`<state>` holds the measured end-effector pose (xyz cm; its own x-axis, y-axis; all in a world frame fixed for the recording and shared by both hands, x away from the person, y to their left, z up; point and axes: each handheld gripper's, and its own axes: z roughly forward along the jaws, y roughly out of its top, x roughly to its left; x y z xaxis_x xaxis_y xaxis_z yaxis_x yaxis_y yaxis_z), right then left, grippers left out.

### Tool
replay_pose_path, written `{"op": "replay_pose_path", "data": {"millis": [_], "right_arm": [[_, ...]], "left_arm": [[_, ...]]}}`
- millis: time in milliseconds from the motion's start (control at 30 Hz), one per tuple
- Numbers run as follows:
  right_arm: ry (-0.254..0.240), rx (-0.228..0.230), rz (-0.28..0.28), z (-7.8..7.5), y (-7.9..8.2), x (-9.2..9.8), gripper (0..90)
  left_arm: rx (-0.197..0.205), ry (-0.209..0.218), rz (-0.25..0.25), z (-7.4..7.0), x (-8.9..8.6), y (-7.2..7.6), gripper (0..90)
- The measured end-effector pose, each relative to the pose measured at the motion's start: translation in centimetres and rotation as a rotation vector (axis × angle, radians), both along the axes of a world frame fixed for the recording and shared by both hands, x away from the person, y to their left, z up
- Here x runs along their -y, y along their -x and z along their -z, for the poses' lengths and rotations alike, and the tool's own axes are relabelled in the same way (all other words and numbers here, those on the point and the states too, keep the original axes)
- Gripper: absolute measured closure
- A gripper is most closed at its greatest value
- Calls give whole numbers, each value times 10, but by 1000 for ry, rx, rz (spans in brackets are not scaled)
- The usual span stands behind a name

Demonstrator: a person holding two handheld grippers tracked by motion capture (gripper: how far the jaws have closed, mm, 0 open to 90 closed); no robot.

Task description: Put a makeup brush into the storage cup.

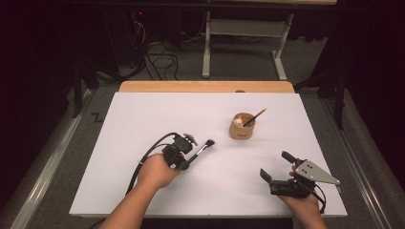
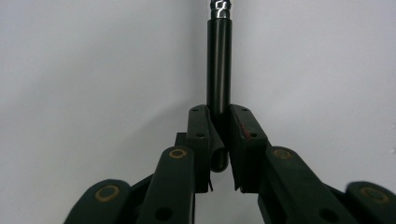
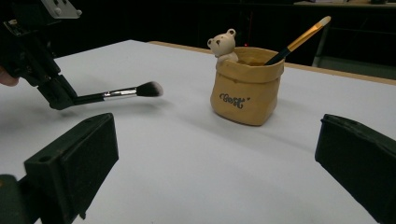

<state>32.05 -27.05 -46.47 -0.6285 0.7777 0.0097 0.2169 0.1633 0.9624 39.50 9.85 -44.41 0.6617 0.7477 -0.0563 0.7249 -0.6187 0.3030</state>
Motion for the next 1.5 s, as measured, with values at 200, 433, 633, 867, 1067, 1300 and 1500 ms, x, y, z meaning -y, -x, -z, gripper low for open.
{"op": "replay_pose_path", "data": {"millis": [200, 433, 633, 867, 1067, 1300, 1500], "right_arm": [[3, 3, -5, 0, 0, 0, 3], [8, -1, -5, 1, -1, -1, 3], [9, 1, -4, 1, 0, -1, 3], [10, 2, -3, 1, 1, -3, 3], [10, 5, -5, 0, 1, -3, 3], [11, 5, -3, 1, 1, -3, 3], [14, 7, -2, 1, 1, -3, 3]], "left_arm": [[22, 8, -62, 2, -19, 3, 796], [34, 32, -150, 4, -42, 7, 796], [68, 84, -202, 7, -58, 11, 795], [182, 164, -264, 13, -71, 25, 795], [294, 206, -290, 15, -78, 36, 795], [393, 266, -320, 17, -85, 46, 795], [441, 308, -327, 24, -89, 55, 795]]}}
